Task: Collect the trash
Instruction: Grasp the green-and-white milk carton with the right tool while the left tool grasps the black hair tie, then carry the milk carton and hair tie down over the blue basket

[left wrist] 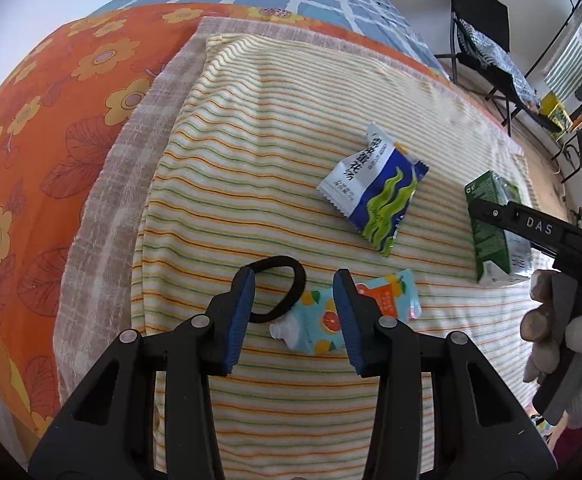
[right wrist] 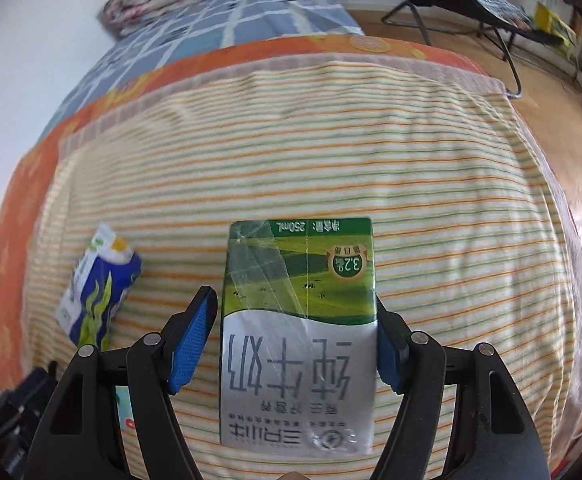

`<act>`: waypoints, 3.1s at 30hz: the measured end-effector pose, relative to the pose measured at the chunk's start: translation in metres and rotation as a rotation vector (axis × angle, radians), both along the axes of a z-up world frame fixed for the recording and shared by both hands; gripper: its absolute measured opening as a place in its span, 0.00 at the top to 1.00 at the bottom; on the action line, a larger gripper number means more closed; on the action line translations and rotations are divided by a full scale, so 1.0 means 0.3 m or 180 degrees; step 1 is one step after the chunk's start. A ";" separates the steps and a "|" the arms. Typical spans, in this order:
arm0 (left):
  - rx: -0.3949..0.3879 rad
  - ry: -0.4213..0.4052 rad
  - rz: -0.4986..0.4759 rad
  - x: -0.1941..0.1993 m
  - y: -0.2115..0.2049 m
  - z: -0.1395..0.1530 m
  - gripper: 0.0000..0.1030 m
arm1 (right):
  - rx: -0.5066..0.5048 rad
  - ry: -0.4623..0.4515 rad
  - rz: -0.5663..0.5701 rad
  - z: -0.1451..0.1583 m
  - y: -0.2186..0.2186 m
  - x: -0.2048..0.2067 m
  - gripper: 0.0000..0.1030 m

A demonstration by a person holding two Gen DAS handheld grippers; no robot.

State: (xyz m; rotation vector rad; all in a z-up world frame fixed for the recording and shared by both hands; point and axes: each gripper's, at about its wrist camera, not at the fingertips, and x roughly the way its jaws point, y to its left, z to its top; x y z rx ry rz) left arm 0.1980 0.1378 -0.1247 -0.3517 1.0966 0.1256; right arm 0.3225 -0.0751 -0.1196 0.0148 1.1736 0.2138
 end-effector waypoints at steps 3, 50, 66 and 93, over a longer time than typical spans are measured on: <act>-0.0005 0.0041 0.0030 0.004 0.016 -0.022 0.72 | -0.0077 0.0034 0.0055 -0.023 0.007 -0.008 0.31; -0.0095 -0.0793 -0.0161 -0.326 -0.114 0.319 0.96 | 0.0350 -0.0658 0.0932 0.361 -0.236 -0.558 0.39; -0.0274 -0.0656 -0.0556 -0.586 -0.337 0.237 0.96 | 0.0289 -0.0600 0.1586 0.270 -0.269 -0.937 0.39; -0.0250 0.0150 -0.0928 -0.790 -0.511 -0.095 0.96 | 0.0073 0.0278 0.1960 -0.070 -0.261 -1.164 0.39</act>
